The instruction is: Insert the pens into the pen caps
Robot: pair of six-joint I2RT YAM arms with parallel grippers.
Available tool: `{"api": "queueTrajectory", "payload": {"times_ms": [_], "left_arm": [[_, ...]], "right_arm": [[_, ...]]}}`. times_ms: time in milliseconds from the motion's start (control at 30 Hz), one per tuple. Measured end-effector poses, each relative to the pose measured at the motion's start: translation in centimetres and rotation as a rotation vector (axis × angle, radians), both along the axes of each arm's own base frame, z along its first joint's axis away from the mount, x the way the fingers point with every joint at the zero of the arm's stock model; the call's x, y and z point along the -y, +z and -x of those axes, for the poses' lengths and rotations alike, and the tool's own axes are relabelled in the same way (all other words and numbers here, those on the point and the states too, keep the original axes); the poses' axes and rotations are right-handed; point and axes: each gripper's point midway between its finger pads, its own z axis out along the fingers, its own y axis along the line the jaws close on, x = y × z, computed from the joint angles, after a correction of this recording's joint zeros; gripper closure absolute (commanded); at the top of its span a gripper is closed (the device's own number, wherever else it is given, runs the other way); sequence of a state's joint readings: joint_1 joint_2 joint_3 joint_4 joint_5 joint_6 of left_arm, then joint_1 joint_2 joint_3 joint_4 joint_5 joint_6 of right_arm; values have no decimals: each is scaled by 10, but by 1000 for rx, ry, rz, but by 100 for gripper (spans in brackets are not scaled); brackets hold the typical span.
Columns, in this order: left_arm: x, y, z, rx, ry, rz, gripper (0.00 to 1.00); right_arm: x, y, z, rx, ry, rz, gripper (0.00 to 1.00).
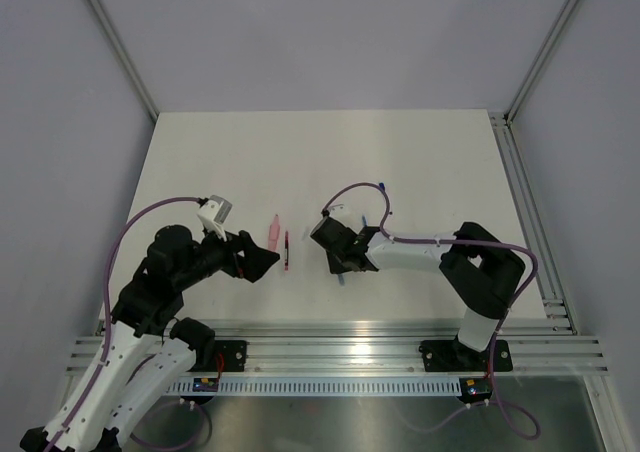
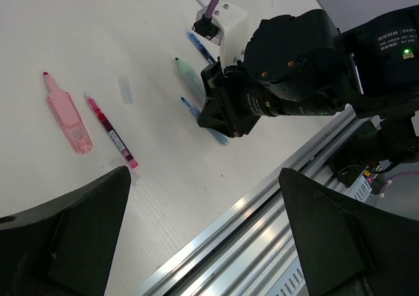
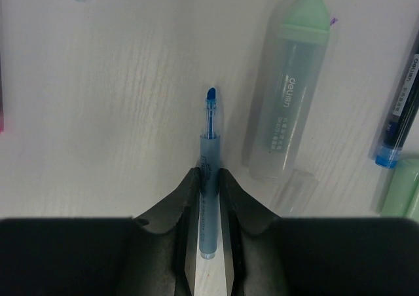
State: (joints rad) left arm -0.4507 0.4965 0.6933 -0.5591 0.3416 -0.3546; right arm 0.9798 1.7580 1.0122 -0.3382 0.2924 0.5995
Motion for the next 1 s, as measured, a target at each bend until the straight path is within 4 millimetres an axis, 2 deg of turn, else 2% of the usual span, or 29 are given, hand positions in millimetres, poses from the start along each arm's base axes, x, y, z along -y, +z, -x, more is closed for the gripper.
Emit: {"api": "queueTrajectory", "payload": {"times_ms": [67,167,200,367,433,533,633,767,833,1000], "left_arm": [[0,0,0,-3,-2,0,5],[1,-1,0,-4,-4,0,7],[1,-1,0,-5,-6,0,7],[2,0,2,-7,-17,4,10],[4,0,3,-8,-28,9,12],[9,3,7,-6,-68,29,16],[19,3,15,-16,-137,62,22],[31,3,24,-41,-224,106,27],[34,4,27,-49,-250,119,27],[40,10,32,-49,-297,150,31]], "right_arm": [[-2,0,-2,2,0,-1,76],[-3,0,-2,2,0,0,90],[-3,0,-2,3,1,-1,97],[-7,2,-3,5,1,-22,100],[-13,10,-5,21,5,-60,100],[-24,40,-8,81,10,-167,100],[-41,96,-8,187,24,-350,100],[-64,171,10,314,75,-592,100],[-72,196,22,351,99,-677,100],[-82,231,44,403,122,-814,100]]}}
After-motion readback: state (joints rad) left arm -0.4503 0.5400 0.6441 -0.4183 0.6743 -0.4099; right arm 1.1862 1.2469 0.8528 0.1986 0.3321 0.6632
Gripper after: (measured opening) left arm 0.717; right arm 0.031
